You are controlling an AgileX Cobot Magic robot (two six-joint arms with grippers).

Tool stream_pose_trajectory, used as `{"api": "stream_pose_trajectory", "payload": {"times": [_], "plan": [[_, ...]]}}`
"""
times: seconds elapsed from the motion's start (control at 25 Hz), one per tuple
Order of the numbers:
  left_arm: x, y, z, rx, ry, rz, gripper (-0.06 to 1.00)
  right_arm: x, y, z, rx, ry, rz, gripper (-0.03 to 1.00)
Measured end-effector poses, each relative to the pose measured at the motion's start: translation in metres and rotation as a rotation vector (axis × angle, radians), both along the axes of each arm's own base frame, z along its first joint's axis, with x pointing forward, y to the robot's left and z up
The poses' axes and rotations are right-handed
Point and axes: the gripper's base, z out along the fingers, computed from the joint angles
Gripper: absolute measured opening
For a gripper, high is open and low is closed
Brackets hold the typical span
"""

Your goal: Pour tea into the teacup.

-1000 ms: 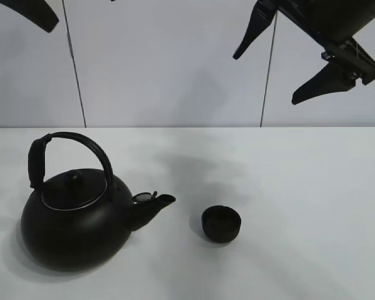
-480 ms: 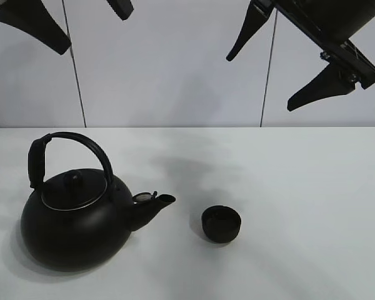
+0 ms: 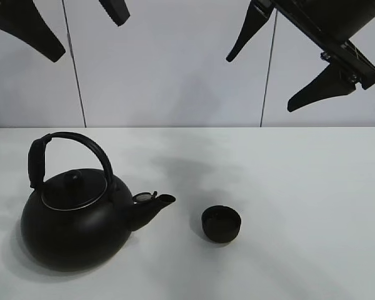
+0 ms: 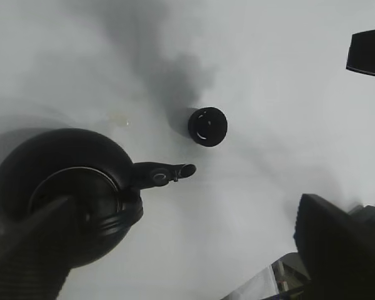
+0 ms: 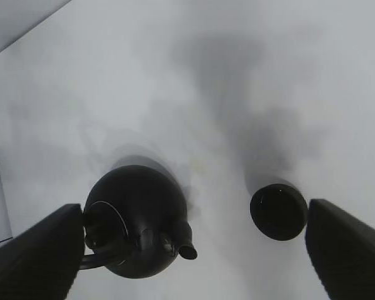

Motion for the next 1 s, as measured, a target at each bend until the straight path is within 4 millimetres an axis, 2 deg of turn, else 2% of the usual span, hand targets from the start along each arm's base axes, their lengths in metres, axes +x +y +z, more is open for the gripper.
{"api": "stream_pose_trajectory", "payload": {"times": [0.6,0.76,1.0], "plan": [[0.0,0.004,-0.003,0.068,0.013,0.039,0.67,0.0,0.0,0.0,0.0,0.0,0.0,0.66],[-0.003,-0.002,-0.005,0.095,0.005,0.017,0.67,0.0,0.0,0.0,0.0,-0.002,-0.001,0.66],[-0.01,-0.011,-0.017,0.113,0.045,-0.013,0.67,0.001,0.0,0.001,0.0,-0.013,-0.008,0.66]]}}
